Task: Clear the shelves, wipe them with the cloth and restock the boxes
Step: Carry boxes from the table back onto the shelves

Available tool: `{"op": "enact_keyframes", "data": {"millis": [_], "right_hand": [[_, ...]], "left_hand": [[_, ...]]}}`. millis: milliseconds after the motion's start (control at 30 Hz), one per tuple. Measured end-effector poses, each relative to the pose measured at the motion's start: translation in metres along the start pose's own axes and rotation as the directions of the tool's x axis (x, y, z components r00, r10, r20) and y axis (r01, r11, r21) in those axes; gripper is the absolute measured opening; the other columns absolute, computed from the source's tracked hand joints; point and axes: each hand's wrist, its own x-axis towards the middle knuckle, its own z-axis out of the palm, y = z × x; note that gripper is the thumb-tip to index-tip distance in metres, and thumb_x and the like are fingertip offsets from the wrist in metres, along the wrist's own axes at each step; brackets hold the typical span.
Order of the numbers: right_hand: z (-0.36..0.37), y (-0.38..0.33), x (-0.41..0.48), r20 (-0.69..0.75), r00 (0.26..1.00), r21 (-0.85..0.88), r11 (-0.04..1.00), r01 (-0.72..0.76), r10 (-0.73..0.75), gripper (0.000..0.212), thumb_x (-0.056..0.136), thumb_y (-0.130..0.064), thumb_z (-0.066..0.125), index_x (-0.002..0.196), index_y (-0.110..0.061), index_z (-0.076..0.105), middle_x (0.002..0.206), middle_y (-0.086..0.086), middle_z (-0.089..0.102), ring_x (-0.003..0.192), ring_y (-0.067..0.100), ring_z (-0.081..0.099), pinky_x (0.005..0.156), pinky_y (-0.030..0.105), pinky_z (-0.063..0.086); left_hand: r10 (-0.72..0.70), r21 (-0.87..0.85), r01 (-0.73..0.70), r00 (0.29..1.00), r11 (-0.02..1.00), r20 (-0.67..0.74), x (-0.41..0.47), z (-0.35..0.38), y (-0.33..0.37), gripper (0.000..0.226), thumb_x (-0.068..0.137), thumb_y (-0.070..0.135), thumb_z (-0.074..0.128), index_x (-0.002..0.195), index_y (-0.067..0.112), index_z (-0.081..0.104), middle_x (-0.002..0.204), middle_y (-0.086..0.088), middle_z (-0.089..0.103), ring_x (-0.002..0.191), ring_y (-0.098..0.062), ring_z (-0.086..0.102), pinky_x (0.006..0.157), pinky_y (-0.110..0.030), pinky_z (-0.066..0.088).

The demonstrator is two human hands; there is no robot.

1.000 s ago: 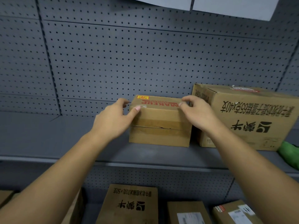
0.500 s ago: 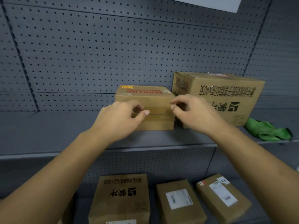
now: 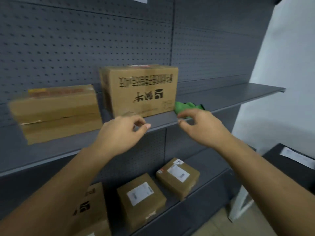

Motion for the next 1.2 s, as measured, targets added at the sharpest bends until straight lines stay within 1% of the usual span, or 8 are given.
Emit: {"op": "enact_keyframes", "data": {"millis": [200,367,500,567,700,900,1033,1200], "right_hand": [[-0.042,0.131,-0.069,-0.01,0.97,-0.07,0.968,-0.242,0.242,0.036,0.095,-0.053,0.052,0.124,-0.038,0.065,0.133,-0.008,0.06,0.117,0.021,0.062,0.099,0.043,0.051],[-0.081,0.228,-0.146,-0.021,0.893,-0.124,0.886,-0.448,0.449,0.033,0.096,-0.052,0.05,0.123,-0.039,0.065,0.127,-0.009,0.062,0.107,0.015,0.063,0.092,0.041,0.054],[-0.107,0.285,-0.21,-0.047,0.828,-0.154,0.815,-0.558,0.558,0.033,0.097,-0.049,0.052,0.124,-0.037,0.065,0.127,-0.009,0.062,0.112,0.018,0.062,0.093,0.04,0.053],[-0.118,0.313,-0.24,-0.072,0.785,-0.15,0.772,-0.618,0.615,0.033,0.098,-0.049,0.052,0.126,-0.036,0.064,0.128,-0.009,0.062,0.111,0.016,0.062,0.091,0.038,0.053],[-0.133,0.357,-0.294,-0.095,0.676,-0.143,0.662,-0.735,0.73,0.034,0.098,-0.05,0.051,0.126,-0.036,0.064,0.127,-0.008,0.063,0.107,0.016,0.063,0.088,0.037,0.055],[-0.151,0.421,-0.35,-0.143,0.532,-0.121,0.519,-0.846,0.835,0.04,0.095,-0.054,0.051,0.128,-0.036,0.063,0.131,-0.01,0.06,0.112,0.013,0.06,0.089,0.039,0.056],[-0.155,0.464,-0.369,-0.156,0.426,-0.095,0.416,-0.904,0.891,0.042,0.093,-0.054,0.05,0.129,-0.036,0.062,0.132,-0.013,0.061,0.111,0.009,0.061,0.088,0.038,0.058],[-0.164,0.512,-0.379,-0.184,0.302,-0.064,0.295,-0.953,0.936,0.034,0.096,-0.048,0.054,0.126,-0.037,0.064,0.123,-0.014,0.065,0.101,0.005,0.063,0.084,0.035,0.06]], "left_hand": [[0.141,-0.076,-0.131,0.98,0.988,0.138,0.025,0.086,0.1,0.035,0.097,0.065,0.042,0.118,0.044,0.062,0.111,0.018,0.066,0.1,-0.009,0.061,0.081,-0.034,0.053],[0.241,-0.169,-0.206,0.944,0.964,0.224,0.03,0.155,0.192,0.034,0.096,0.065,0.046,0.114,0.042,0.064,0.11,0.02,0.067,0.105,-0.008,0.063,0.083,-0.034,0.053],[0.316,-0.197,-0.268,0.907,0.943,0.279,0.029,0.201,0.264,0.034,0.096,0.065,0.046,0.114,0.042,0.064,0.111,0.02,0.067,0.106,-0.008,0.063,0.088,-0.035,0.052],[0.357,-0.215,-0.3,0.879,0.929,0.316,0.029,0.224,0.299,0.034,0.096,0.065,0.046,0.114,0.042,0.064,0.112,0.021,0.067,0.107,-0.009,0.062,0.089,-0.034,0.051],[0.437,-0.243,-0.368,0.818,0.897,0.374,0.025,0.268,0.359,0.033,0.095,0.065,0.047,0.113,0.043,0.064,0.111,0.021,0.067,0.104,-0.006,0.061,0.08,-0.029,0.044],[0.544,-0.3,-0.454,0.707,0.839,0.452,0.034,0.329,0.44,0.032,0.097,0.064,0.045,0.115,0.045,0.063,0.106,0.021,0.065,0.103,-0.006,0.061,0.089,-0.036,0.052],[0.615,-0.329,-0.522,0.618,0.787,0.49,0.051,0.367,0.487,0.028,0.099,0.061,0.043,0.114,0.045,0.06,0.096,0.022,0.061,0.093,-0.001,0.059,0.079,-0.03,0.047],[0.659,-0.384,-0.541,0.546,0.749,0.517,0.087,0.424,0.531,0.032,0.096,0.065,0.045,0.113,0.043,0.062,0.108,0.022,0.066,0.098,0.0,0.061,0.087,-0.035,0.054]]}}
